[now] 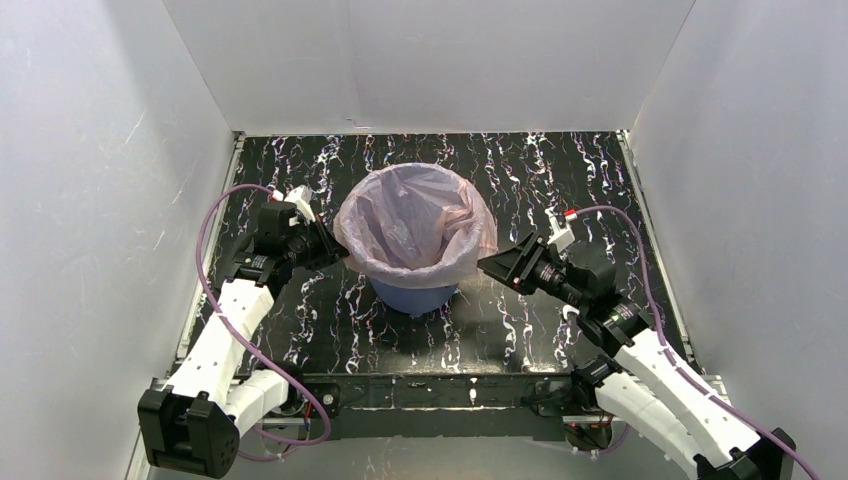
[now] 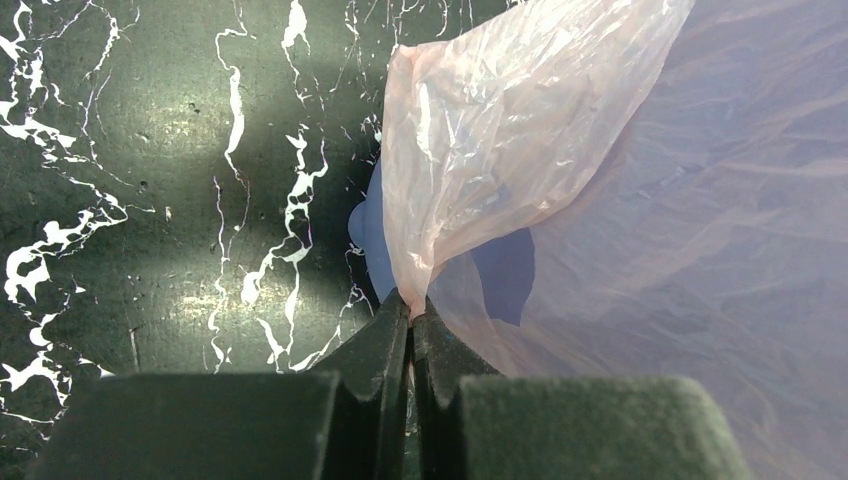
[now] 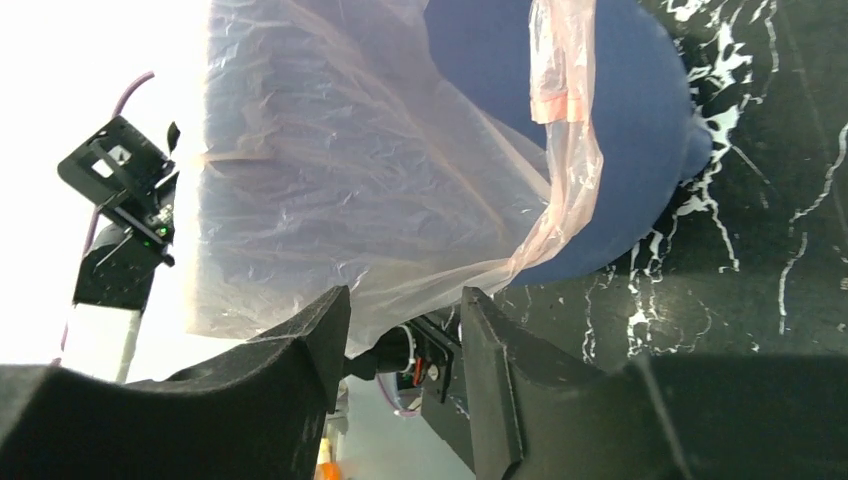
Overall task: Put the trash bags into the trash bin
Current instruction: Adjust the trash bag in the trash bin.
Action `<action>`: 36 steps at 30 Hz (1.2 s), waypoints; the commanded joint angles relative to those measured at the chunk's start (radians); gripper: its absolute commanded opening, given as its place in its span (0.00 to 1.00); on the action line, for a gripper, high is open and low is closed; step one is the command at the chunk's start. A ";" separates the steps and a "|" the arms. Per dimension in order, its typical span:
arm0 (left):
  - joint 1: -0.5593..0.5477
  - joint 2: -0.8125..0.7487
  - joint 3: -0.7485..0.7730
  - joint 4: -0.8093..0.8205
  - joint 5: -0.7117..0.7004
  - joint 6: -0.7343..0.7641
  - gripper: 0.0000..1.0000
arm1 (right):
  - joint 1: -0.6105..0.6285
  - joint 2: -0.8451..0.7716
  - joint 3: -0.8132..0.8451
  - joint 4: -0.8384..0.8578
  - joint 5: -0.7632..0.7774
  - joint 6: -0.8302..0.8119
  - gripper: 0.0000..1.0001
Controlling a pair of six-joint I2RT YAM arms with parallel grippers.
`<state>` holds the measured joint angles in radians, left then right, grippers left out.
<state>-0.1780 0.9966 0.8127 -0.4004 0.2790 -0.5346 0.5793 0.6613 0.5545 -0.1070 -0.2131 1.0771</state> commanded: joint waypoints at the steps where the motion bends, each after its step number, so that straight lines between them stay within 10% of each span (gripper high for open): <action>1: 0.006 -0.024 0.033 -0.027 0.031 0.015 0.00 | 0.004 -0.040 -0.056 0.219 -0.045 0.150 0.57; 27: 0.008 -0.034 0.025 -0.030 0.048 -0.004 0.00 | 0.007 -0.027 -0.205 0.503 -0.114 0.404 0.72; 36: 0.008 -0.041 0.010 -0.022 0.055 -0.016 0.00 | 0.006 -0.001 -0.243 0.574 -0.120 0.431 0.46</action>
<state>-0.1776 0.9844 0.8127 -0.4084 0.3084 -0.5438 0.5793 0.6651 0.3378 0.3843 -0.3214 1.4937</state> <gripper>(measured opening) 0.009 0.524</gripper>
